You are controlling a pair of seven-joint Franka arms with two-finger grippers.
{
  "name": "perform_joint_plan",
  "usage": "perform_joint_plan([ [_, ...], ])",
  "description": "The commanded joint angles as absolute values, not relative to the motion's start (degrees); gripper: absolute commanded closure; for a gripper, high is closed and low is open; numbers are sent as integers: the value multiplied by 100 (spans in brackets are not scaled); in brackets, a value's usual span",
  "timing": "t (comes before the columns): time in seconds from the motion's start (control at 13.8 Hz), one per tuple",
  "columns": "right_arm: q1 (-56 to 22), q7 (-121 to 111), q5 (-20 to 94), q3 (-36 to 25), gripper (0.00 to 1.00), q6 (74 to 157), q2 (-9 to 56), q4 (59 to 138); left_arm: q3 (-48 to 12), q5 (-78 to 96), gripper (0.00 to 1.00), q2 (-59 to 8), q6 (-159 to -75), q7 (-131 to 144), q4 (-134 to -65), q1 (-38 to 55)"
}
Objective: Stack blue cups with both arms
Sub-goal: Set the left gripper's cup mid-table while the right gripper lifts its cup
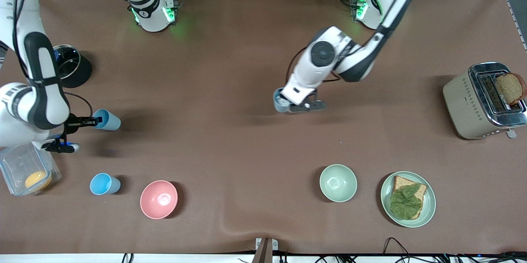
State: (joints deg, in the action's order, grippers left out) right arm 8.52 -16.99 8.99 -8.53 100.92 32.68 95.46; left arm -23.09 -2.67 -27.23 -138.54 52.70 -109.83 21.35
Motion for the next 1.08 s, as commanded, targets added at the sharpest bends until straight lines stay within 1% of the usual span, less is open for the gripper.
perform_joint_plan([
  [0.0,722,-1662,958,-826,100,9372,2699,9327,-2268,-658,100,-3321,-13852,5896,-10354,2434],
  [0.22,484,-785,984,-809,100,8309,2689,8607,-2276,-659,100,-3506,-13852,6020,-10205,2618],
  [0.36,274,-91,1115,-791,100,7903,2637,8403,-2276,-668,100,-3586,-13852,6047,-10169,2671],
  [0.58,-139,1191,1782,-800,100,7192,2575,7807,-2268,-668,100,-3639,-13852,6047,-10169,2742],
  [0.72,-350,1991,2282,-791,100,7032,2575,7673,-2268,-668,100,-3665,-13852,6047,-10169,2742],
  [0.94,-824,2872,2636,-791,100,7049,2435,7673,-2259,-659,100,-3718,-13852,6047,-10169,2777],
  [1.01,-948,3057,2724,-791,100,7075,2426,7673,-2259,-668,42,-3718,-13852,6047,-10169,2769],
])
